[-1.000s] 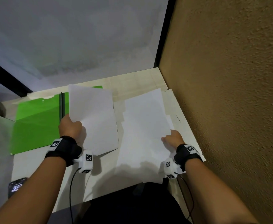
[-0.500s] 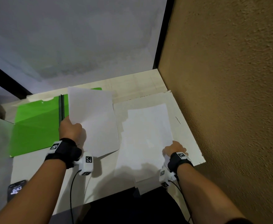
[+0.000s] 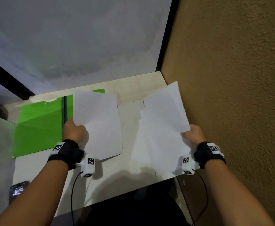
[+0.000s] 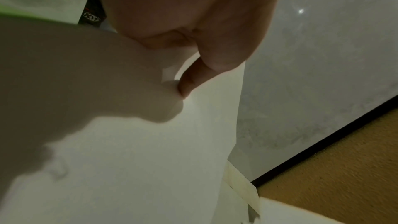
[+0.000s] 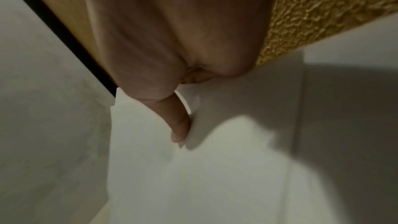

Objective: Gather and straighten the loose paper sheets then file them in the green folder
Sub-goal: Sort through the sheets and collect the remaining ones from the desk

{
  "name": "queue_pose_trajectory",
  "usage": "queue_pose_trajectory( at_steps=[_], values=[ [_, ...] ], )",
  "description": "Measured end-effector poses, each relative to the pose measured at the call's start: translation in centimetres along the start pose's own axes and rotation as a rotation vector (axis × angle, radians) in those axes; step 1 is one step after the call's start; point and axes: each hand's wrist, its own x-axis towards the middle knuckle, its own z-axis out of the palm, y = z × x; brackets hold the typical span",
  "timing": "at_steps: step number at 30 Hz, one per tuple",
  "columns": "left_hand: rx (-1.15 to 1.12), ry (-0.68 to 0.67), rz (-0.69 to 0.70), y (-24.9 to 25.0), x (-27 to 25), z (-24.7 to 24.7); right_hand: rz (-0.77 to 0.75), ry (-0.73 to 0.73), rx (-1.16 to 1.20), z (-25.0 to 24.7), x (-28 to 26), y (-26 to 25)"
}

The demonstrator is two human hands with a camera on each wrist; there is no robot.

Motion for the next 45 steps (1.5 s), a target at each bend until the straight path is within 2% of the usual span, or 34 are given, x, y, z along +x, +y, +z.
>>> queue_pose_trajectory(
  at_steps=[3, 6, 9, 13, 16, 18, 20, 22, 23, 25, 27, 30, 34, 37, 41, 45],
  values=[
    [-0.016, -0.031, 0.023, 0.5, -0.3, 0.2, -0.029, 0.022, 0.218, -1.4, -1.1, -2.0],
    [-0.096, -0.057, 0.027, 1.1, -1.3, 0.5, -0.06, -0.035, 0.359, -3.3, -1.5, -3.7],
    [-0.283, -0.138, 0.004, 1.1, -1.7, 1.1, -0.05, -0.181, 0.472, -4.7, -1.7, -4.5],
    [-0.486, -0.291, -0.134, 0.9, -1.5, 2.6, -0.066, -0.417, 0.608, -3.9, -2.3, -5.0],
    [-0.495, -0.401, -0.173, 0.0, -1.7, 4.6, -0.073, -0.58, 0.682, -1.7, -2.5, -3.9],
    [-0.447, -0.453, -0.187, -0.8, -2.4, 6.1, -0.005, -0.625, 0.65, 0.4, -2.2, -2.3],
    [-0.347, -0.51, -0.184, -2.2, -3.1, 7.7, 0.076, -0.567, 0.47, 2.7, -1.7, -0.3],
    [-0.203, -0.55, -0.181, -4.3, -3.3, 9.3, 0.142, -0.404, 0.221, 4.8, -0.6, 2.5],
    [-0.164, -0.553, -0.222, -5.6, -3.1, 10.2, 0.165, -0.331, 0.133, 5.7, 0.3, 4.3],
    [-0.081, -0.552, -0.299, -7.5, -2.9, 11.7, 0.197, -0.276, 0.05, 6.8, 1.6, 6.9],
    [-0.046, -0.527, -0.314, -8.0, -3.3, 12.5, 0.24, -0.23, 0.068, 6.8, 1.0, 6.8],
    [-0.145, -0.534, -0.317, -7.5, -4.5, 12.9, 0.281, -0.194, 0.154, 6.1, -0.4, 5.7],
    [-0.083, -0.523, -0.223, -7.0, -5.9, 12.6, 0.243, -0.172, 0.146, 6.3, 0.5, 6.9],
    [-0.088, -0.565, -0.218, -6.8, -5.9, 12.4, 0.296, -0.191, 0.245, 6.7, 0.6, 7.5],
    [-0.066, -0.611, -0.248, -7.0, -5.5, 12.2, 0.317, -0.259, 0.261, 7.5, 0.2, 7.4],
    [-0.135, -0.601, -0.265, -7.9, -4.9, 12.4, 0.355, -0.226, 0.276, 7.2, 0.8, 8.6]
  ],
)
